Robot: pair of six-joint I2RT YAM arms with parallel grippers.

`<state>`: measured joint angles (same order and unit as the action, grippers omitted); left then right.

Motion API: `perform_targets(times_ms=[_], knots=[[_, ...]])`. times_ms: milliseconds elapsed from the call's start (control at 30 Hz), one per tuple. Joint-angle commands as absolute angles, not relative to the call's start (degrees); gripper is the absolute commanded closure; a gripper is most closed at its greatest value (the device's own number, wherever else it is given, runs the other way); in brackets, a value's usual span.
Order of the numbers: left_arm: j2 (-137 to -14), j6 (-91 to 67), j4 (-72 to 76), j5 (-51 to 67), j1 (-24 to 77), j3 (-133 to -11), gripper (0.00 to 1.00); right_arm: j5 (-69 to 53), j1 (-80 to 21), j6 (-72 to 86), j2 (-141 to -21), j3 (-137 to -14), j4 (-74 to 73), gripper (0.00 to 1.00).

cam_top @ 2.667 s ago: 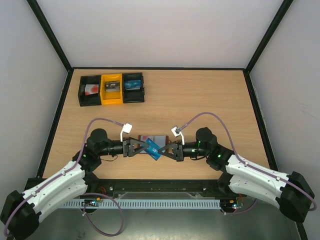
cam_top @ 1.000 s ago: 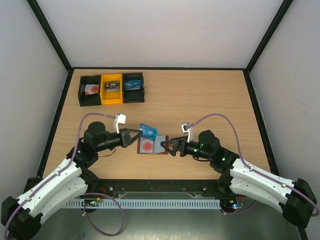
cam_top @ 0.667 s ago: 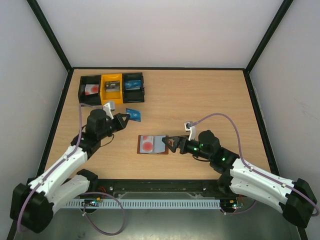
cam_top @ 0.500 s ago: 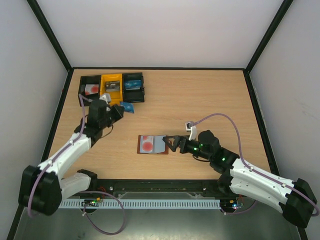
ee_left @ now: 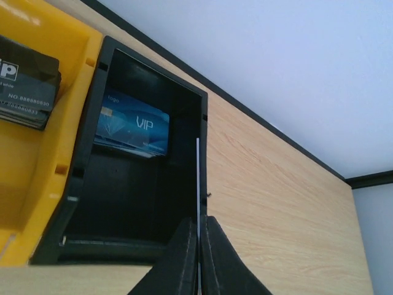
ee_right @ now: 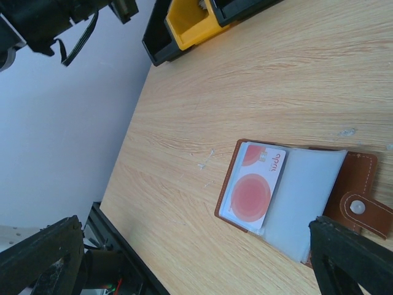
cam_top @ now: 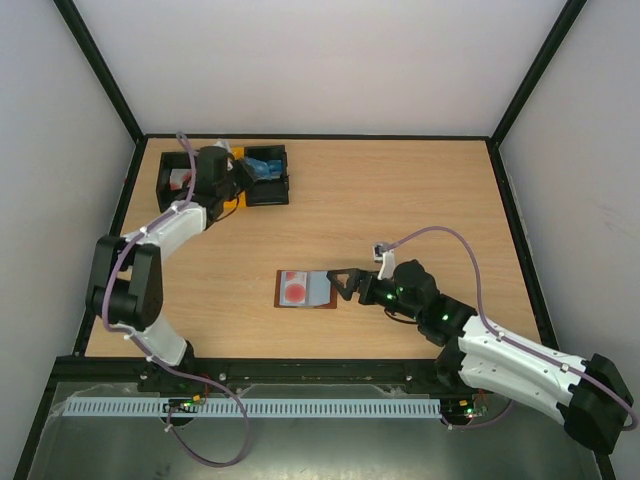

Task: Take the credit cards out of the card holder

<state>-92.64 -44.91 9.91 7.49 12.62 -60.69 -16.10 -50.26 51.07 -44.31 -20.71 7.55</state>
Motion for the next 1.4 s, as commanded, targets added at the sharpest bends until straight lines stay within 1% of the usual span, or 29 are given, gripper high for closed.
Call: perform_targets(times_ms=[0,233,467,800,1067,1367], knots=[[-97.9,-42.3,11.3,8.3,12.0,-65.9,0.97,-14.8,-50.1,51.3,-45.2,-21.5,7.2,0.02],[-107.9,-39.8,10.2,8.7,11.9,-73.6,0.97,-15.1,-50.1,50.8,-47.0,-22.3,6.9,0.02],[-114.5,-39.0,8.2,8.1,11.8,-80.0,0.97,-14.0,-50.2,51.3,-47.1,-22.1,6.5,0.02],[-120.1,-38.5,5.9,7.6,11.9,-86.3,0.97,-13.0,-50.1,52.8,-46.4,-21.9,6.4,0.02],[-122.3,-38.4,5.8,7.0,11.9,-87.5,0.95,-12.1,-50.1,53.2,-45.6,-21.6,5.4,0.02],[-124.8,-37.9,4.9,7.0,11.9,-89.6,0.97,-11.6,-50.2,53.1,-46.1,-21.4,5.0,0.02]])
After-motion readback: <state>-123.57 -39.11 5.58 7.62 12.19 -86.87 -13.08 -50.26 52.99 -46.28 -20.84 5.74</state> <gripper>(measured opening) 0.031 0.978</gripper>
